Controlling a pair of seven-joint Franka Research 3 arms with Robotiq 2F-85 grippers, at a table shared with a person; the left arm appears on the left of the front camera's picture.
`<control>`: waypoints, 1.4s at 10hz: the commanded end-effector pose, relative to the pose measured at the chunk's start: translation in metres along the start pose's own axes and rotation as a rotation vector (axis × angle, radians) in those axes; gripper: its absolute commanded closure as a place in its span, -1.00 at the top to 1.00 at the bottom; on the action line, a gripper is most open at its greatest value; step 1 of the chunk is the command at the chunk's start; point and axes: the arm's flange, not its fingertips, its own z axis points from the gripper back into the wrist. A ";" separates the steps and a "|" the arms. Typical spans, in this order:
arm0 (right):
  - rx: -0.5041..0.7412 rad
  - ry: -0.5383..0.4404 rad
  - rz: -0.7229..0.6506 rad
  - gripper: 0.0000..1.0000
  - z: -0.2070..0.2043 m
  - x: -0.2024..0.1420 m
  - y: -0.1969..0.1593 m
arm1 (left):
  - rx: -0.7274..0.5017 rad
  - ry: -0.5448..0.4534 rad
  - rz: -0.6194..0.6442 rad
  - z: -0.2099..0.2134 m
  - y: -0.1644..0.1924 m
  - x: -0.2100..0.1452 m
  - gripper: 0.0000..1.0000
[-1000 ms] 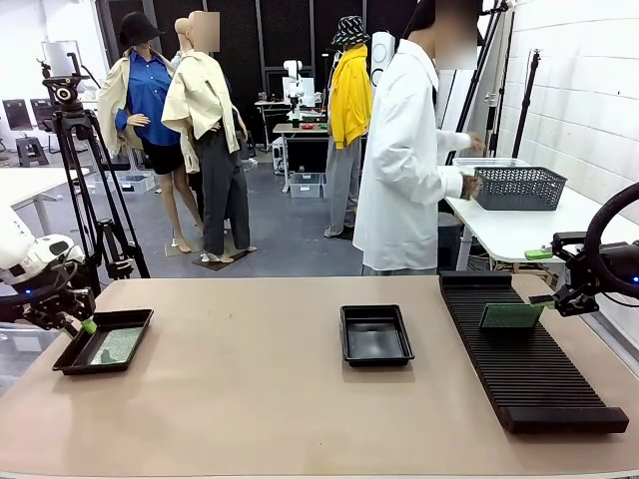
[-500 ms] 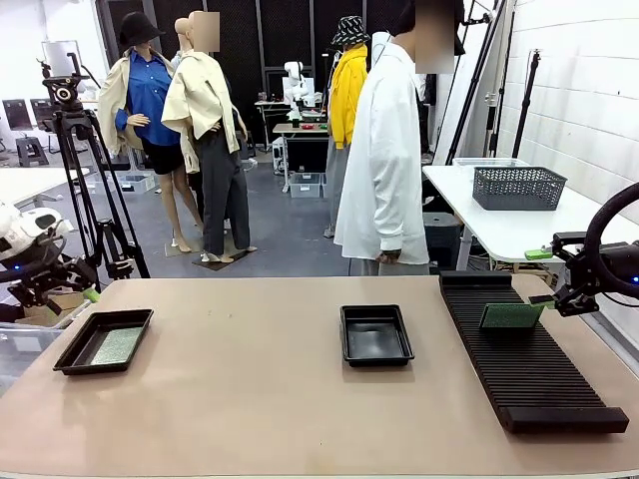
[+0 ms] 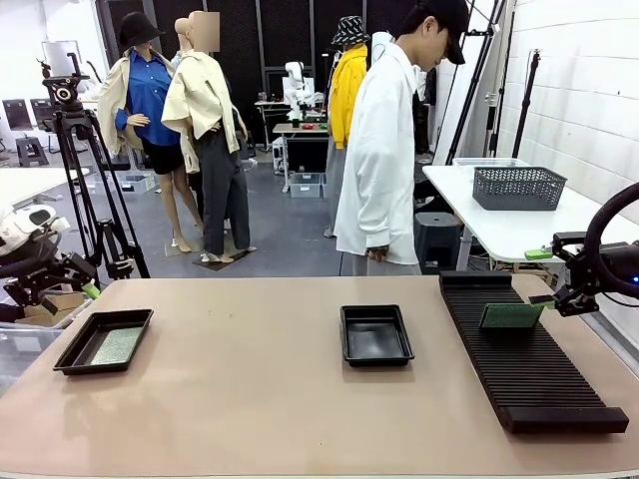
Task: Inspect and transfer BCBs to ESD trays.
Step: Pick up the ESD tray and place it on the left side of the table, then pick up the Blank PCB from the PCB Rack and place it in the right ESD tray.
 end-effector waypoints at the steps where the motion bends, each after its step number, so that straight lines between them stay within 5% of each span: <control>1: -0.005 0.005 -0.012 1.00 0.000 -0.001 0.001 | 0.000 -0.005 -0.004 0.002 -0.001 0.002 1.00; 14: -0.005 0.005 -0.012 1.00 0.000 -0.001 0.001 | 0.000 -0.005 -0.004 0.002 -0.001 0.002 1.00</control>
